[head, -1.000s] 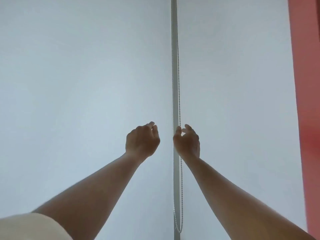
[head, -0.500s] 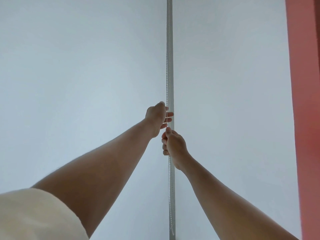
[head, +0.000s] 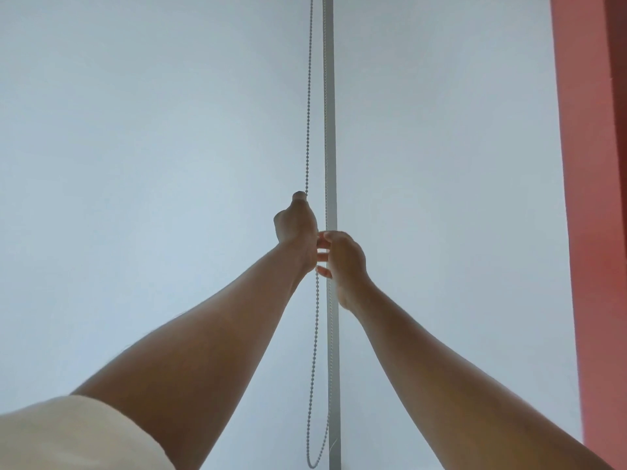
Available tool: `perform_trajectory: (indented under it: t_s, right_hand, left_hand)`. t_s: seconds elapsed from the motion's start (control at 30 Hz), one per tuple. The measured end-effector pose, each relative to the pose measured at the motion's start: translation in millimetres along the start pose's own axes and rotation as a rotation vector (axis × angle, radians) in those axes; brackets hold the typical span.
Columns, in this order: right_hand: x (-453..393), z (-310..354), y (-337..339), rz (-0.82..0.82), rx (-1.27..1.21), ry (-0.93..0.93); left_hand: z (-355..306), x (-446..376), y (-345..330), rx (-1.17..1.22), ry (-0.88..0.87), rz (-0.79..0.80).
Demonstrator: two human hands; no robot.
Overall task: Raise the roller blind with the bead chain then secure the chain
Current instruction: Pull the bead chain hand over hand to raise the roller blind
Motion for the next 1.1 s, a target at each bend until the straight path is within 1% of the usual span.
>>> perform_trajectory:
  t_s: [0.13,0.3,0.43,0.53,0.7,0.77,0.93,1.03,1.1]
  right_hand:
    - [-14,19,2,-0.026,-0.001,-0.023]
    - [-25,47,-2,-0.034,-0.101,-0.043]
    - [-28,69,-11,-0.028,-0.208,-0.084]
    - [-32,86,-19,-0.009,-0.224,-0.079]
    - [-33,114,-32,0.075,-0.248,-0.061]
    - [-33,122,-37,0.085,-0.218,-0.065]
    - [-40,122,-39,0.01,-0.101,-0.124]
    - [-45,108,-39,-0.038,-0.123,-0.152]
    - [-46,103,-38,-0.081,-0.154,-0.118]
  left_hand:
    - [-1,4,2,-0.017,-0.066,0.031]
    - [-1,8,4,0.041,-0.169,0.048]
    - [3,9,3,0.115,-0.198,0.094]
    - [4,14,-1,0.122,-0.215,0.136]
    - [16,14,7,0.075,-0.233,0.139]
    - [27,15,14,0.041,-0.24,0.139]
    - [66,25,41,-0.035,-0.208,0.135]
    - [78,25,48,-0.053,-0.168,0.158]
    - [80,22,45,-0.064,-0.128,0.196]
Point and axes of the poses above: each hand's wrist, its own x-axis away from the middle knuckle, its own y-axis out of the back of the hand, z = x × y, the point moved 6 cm from there along -x, towards the middle knuckle, and after that the axes turned 9 degrees about x, right-handed, at the moved point
